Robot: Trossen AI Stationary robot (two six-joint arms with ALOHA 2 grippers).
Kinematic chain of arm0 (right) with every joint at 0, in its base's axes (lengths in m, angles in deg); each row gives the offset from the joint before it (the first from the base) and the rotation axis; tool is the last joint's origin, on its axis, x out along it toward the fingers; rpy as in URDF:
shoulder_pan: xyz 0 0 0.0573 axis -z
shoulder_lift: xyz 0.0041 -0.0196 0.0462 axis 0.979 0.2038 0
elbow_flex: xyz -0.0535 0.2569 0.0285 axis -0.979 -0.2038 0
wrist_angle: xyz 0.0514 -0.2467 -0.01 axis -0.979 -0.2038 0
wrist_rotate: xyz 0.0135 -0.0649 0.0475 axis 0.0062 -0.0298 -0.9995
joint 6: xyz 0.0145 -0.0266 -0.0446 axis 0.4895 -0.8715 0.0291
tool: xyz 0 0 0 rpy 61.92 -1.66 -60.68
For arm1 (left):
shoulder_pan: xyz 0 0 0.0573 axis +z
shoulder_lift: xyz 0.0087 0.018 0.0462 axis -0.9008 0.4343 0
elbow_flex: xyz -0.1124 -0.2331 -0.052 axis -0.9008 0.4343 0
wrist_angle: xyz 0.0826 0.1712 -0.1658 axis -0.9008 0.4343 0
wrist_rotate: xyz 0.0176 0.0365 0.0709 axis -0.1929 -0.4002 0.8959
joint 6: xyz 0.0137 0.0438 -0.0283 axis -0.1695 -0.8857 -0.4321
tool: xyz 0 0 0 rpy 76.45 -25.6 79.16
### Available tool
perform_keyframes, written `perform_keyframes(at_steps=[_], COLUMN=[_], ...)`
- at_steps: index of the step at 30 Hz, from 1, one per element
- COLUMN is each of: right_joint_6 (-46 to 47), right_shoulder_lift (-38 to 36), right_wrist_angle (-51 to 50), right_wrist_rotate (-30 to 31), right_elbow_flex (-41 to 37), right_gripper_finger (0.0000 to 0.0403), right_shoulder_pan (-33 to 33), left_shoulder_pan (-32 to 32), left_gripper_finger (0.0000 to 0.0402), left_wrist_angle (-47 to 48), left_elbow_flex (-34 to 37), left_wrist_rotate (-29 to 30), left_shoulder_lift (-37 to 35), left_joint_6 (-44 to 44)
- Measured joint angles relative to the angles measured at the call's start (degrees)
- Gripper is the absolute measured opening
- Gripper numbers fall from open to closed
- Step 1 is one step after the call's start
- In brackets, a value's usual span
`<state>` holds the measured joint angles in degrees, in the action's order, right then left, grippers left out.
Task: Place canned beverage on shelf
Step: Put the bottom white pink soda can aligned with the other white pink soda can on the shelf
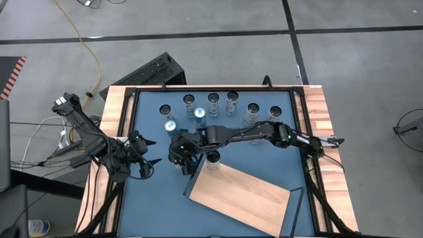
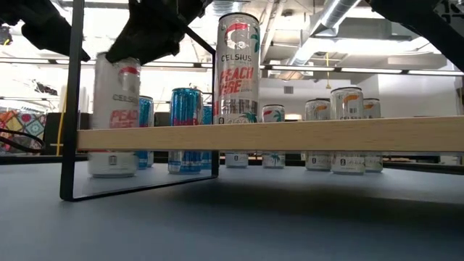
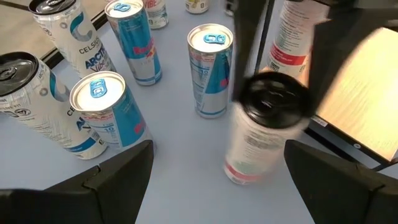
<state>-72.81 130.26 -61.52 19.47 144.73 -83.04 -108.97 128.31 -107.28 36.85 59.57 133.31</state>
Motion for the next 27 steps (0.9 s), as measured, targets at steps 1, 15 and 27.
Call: perform_keyframes(at_steps=[1,15,27], right_joint_6=[0.9,8.87,32.88], right_shoulder_lift=[-0.56,-11.67,-26.64], right_wrist_angle=[-0.7,-6.69,-27.11], right_wrist_rotate=[1.29,11.34,35.67], right_elbow_flex=[0.0,-0.03,0.02], right_gripper_finger=[0.0195,0.0195,0.0195], right_shoulder_pan=[0.21,0.83,-4.82], left_shoulder_pan=[0.01,0.0,0.11], left_gripper_finger=[0.0348,0.0348,0.0348], left_wrist_angle=[-0.04,-0.37,-0.53], left_elbow_flex=[0.0,-0.02,-0.04], left_wrist_rotate=[0.0,2.67,5.15], left_shoulder_lift=[0.0,0.0,-0.06], left_joint_6=[0.0,0.05,-0.09])
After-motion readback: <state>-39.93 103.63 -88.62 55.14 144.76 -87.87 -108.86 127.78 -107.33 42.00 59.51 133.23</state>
